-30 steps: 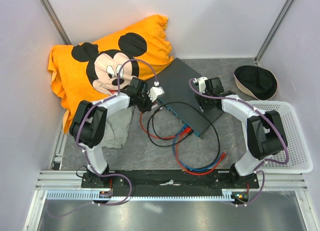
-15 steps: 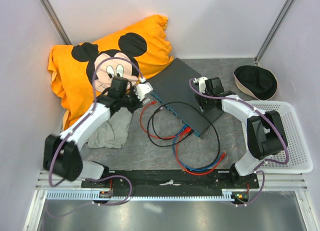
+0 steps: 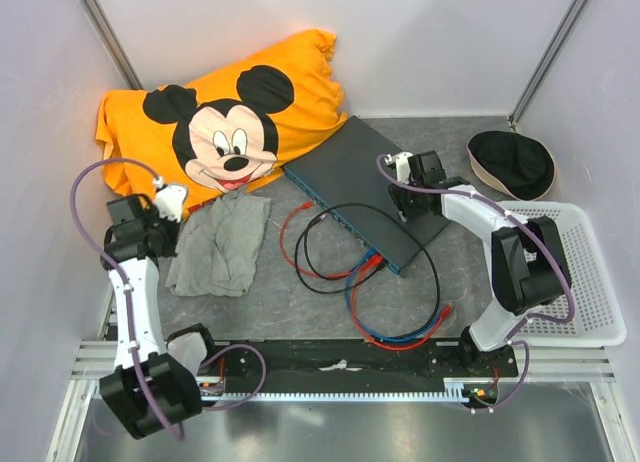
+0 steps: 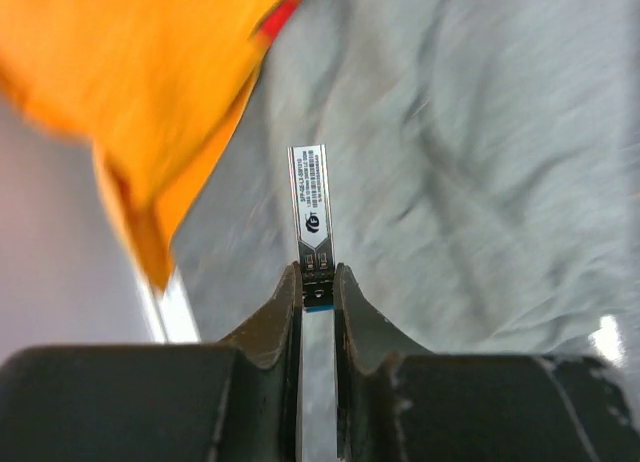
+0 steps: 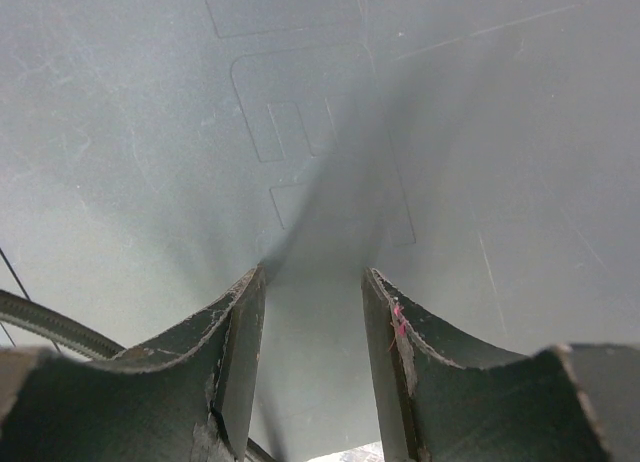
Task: Pull the plug from the switch port
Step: Place the plug at the corner of the board.
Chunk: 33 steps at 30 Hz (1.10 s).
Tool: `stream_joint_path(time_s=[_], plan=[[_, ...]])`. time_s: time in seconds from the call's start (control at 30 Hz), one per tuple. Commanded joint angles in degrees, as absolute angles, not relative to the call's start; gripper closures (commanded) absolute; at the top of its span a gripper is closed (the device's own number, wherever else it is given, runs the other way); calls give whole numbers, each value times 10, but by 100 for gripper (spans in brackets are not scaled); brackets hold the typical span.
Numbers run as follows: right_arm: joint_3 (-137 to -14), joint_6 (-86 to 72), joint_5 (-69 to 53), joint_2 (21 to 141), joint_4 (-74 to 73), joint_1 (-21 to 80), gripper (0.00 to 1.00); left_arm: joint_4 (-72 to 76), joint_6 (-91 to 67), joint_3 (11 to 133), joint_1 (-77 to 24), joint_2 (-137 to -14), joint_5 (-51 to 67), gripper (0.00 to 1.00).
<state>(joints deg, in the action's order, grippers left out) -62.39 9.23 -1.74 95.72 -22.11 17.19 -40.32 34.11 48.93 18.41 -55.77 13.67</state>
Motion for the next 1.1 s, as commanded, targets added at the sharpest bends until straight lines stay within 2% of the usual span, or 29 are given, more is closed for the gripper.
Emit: stream_joint_path(time_s=[0.0,0.07,0.47,0.73,0.77,0.8,0.83,0.87,0.93,1.03,1.07], plan=[[-637,95,-14,995,-254,173,48,-430,409,451,278,-568,160,98],[-643,95,-16,998,-257,172,48,-420,406,432,320,-591,162,98],[-624,99,-15,976,-258,173,48,-284,394,389,385,-720,147,98],[-606,99,-16,967,-251,172,48,-270,445,364,432,-714,156,97],[-608,99,-17,969,-251,172,48,-266,441,362,432,-717,151,92],[-609,99,-18,971,-251,172,48,-266,441,363,432,-724,149,84],[-612,100,-18,971,-251,172,48,-266,437,365,432,-728,146,72],[-614,100,-17,972,-250,173,48,-267,435,366,432,-729,145,67],[-619,100,-15,975,-252,173,48,-271,433,370,433,-720,149,56],[-621,102,-15,979,-252,173,48,-299,422,400,432,-700,168,48],[-622,103,-16,979,-252,172,47,-309,406,413,432,-696,184,33]])
